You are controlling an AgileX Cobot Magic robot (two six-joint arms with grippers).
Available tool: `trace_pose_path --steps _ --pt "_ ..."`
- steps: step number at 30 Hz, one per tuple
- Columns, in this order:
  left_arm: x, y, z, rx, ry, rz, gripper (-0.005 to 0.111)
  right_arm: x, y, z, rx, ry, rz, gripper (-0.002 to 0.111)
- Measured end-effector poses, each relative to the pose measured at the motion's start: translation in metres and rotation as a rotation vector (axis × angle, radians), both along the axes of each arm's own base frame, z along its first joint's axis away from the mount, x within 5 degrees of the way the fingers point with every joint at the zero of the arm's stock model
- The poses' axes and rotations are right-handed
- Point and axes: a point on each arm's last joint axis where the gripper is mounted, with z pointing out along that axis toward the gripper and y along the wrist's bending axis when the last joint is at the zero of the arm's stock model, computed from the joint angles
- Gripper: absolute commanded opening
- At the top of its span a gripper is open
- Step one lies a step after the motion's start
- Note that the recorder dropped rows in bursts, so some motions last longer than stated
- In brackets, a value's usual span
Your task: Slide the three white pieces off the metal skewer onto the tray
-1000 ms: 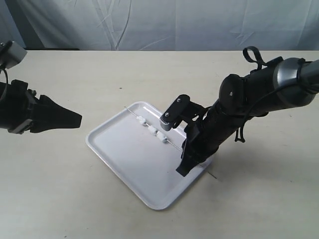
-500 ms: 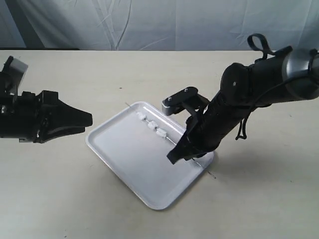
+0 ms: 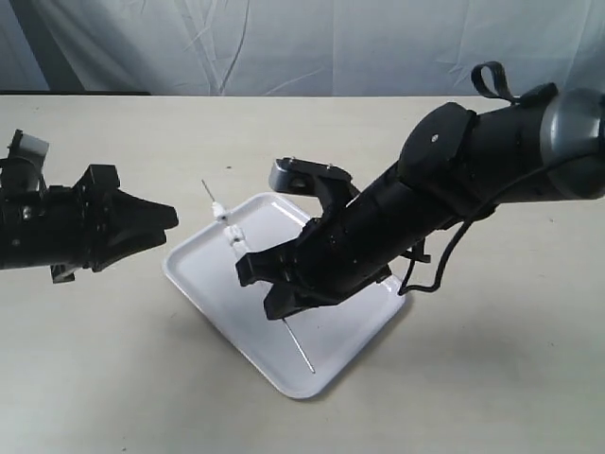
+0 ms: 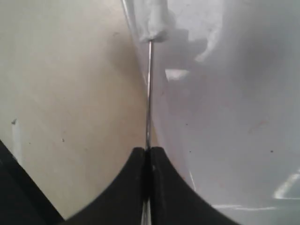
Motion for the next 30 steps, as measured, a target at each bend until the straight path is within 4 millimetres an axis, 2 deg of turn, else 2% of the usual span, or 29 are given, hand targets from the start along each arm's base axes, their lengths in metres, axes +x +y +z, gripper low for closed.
trace_pose_path --steps 4,9,12,15,19,24,30 --pt "0.005 -0.011 0.003 0.015 0.013 -0.008 0.034 -0.001 0.001 0.008 0.012 -0.035 -0.005 -0.001" --pt "0.010 -0.053 0.009 0.060 -0.018 -0.129 0.034 -0.004 -0.013 0.019 -0.118 -0.073 -0.004 -0.001" --pt "0.016 -0.076 0.004 0.098 -0.004 -0.172 0.034 -0.005 -0.026 0.027 -0.221 -0.112 -0.025 -0.001" --pt "0.022 -0.089 -0.004 0.110 0.032 -0.183 0.034 -0.006 -0.030 0.035 -0.240 -0.127 -0.066 -0.001" --pt "0.030 -0.092 -0.013 0.130 0.086 -0.141 0.034 -0.009 -0.030 0.035 -0.246 -0.115 -0.079 -0.001" --pt "0.038 -0.091 -0.011 0.150 0.102 -0.074 0.034 -0.020 -0.034 0.017 -0.273 -0.053 -0.089 -0.001" --pt "0.039 -0.090 -0.012 0.144 0.136 -0.035 0.034 -0.024 -0.022 0.019 -0.172 -0.035 -0.119 -0.001"
